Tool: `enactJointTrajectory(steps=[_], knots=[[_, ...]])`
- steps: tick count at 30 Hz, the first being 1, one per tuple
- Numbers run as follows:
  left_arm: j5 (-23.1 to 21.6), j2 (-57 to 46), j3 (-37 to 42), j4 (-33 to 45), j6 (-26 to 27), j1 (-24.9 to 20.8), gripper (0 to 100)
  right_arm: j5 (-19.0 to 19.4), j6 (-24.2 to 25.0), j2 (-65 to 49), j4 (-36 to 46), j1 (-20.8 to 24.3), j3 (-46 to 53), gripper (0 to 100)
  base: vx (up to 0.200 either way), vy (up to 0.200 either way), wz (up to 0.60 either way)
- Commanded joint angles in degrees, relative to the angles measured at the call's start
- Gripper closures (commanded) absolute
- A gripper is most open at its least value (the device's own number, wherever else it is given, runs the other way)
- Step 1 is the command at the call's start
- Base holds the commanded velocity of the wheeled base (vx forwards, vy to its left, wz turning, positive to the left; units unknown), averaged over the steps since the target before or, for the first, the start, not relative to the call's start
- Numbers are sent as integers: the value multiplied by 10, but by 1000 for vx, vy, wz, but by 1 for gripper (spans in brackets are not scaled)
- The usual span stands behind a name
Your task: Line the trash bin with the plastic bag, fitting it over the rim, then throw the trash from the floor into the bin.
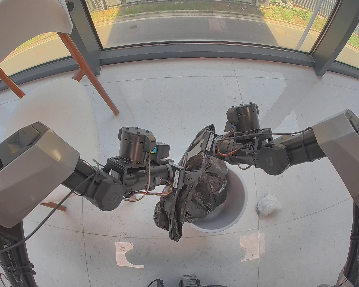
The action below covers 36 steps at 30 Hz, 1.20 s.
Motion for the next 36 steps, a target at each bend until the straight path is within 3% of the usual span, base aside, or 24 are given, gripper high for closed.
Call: enactJointTrajectory(steps=[1, 11, 27, 36], knots=[[0, 0, 0, 0, 0, 1, 0, 0, 0, -5, 1, -3, 4, 100, 0, 0, 0], [4, 1, -6, -4, 0, 35, 0, 0, -1, -9, 2, -3, 22, 100, 0, 0, 0], [35, 48, 0, -35, 5, 24, 0, 0, -1, -9, 1, -5, 20, 100, 0, 0, 0], [80, 55, 30, -35, 4, 25, 0, -1, -1, -10, 1, -15, 18, 100, 0, 0, 0]])
